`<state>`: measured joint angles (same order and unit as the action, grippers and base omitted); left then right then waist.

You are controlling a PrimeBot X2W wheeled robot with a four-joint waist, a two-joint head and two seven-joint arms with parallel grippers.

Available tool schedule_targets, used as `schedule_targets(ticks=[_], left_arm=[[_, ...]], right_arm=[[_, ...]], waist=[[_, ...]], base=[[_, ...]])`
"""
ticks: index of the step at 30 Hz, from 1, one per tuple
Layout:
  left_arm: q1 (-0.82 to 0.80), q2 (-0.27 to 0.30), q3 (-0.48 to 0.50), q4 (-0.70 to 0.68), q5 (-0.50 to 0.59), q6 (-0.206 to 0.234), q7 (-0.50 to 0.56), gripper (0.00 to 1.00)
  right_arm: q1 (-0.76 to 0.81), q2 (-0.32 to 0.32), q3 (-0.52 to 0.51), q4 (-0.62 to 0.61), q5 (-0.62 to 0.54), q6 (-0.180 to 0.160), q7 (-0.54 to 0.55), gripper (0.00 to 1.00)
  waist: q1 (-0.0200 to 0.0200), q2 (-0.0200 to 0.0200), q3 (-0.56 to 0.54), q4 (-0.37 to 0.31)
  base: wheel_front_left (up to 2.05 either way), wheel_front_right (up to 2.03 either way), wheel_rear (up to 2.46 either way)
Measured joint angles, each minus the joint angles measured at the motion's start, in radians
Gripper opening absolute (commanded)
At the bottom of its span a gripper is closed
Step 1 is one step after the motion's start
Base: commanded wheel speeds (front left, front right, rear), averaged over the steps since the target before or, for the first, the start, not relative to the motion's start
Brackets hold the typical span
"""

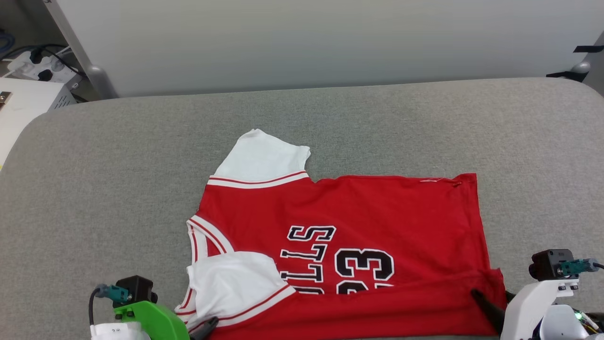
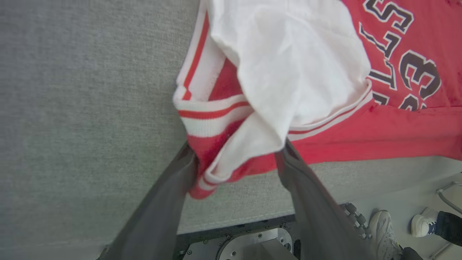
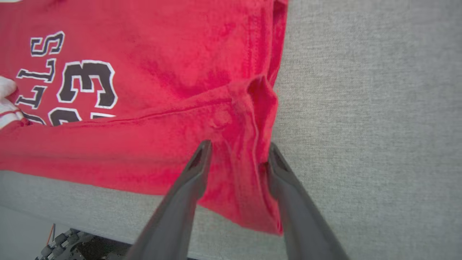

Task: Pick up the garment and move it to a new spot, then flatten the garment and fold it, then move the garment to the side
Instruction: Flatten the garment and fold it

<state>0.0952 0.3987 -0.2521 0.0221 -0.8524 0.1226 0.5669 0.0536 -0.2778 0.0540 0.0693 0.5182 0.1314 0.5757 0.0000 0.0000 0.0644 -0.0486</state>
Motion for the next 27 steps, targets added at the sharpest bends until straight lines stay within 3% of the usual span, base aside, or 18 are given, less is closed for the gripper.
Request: schedule_targets(ticks=[6, 12, 21, 27], left_arm=[[-0.046, 0.002, 0.008, 0.023, 0.024, -0.033, -0.092, 1.00], [-0.115, -0.001, 0.037, 0.020, 0.096, -0.049, -0.253, 1.00], [-0.291, -0.026, 0.046, 0.024, 0.227, -0.063, -0.486, 1.00], [-0.450, -0.049, 0.026, 0.091, 0.276, -0.077, -0.547, 1.00]], right_arm=[[0.000, 0.009, 0.008, -0.012, -0.042, 0.000, -0.218, 1.00], [-0.001, 0.052, -0.036, -0.063, -0.125, 0.000, -0.395, 1.00], [-0.036, 0.129, -0.090, -0.193, -0.232, 0.000, -0.492, 1.00], [-0.111, 0.152, -0.077, -0.232, -0.246, 0.000, -0.525, 1.00]], waist=[[0.0000, 0.0000, 0.000, -0.001], [0.0000, 0.0000, -0.002, -0.009], [0.0000, 0.0000, 0.054, -0.028], [0.0000, 0.0000, 0.131, -0.052]], base=[[0.00, 0.00, 0.00], [0.00, 0.00, 0.00], [0.00, 0.00, 0.00], [0.00, 0.00, 0.00]])
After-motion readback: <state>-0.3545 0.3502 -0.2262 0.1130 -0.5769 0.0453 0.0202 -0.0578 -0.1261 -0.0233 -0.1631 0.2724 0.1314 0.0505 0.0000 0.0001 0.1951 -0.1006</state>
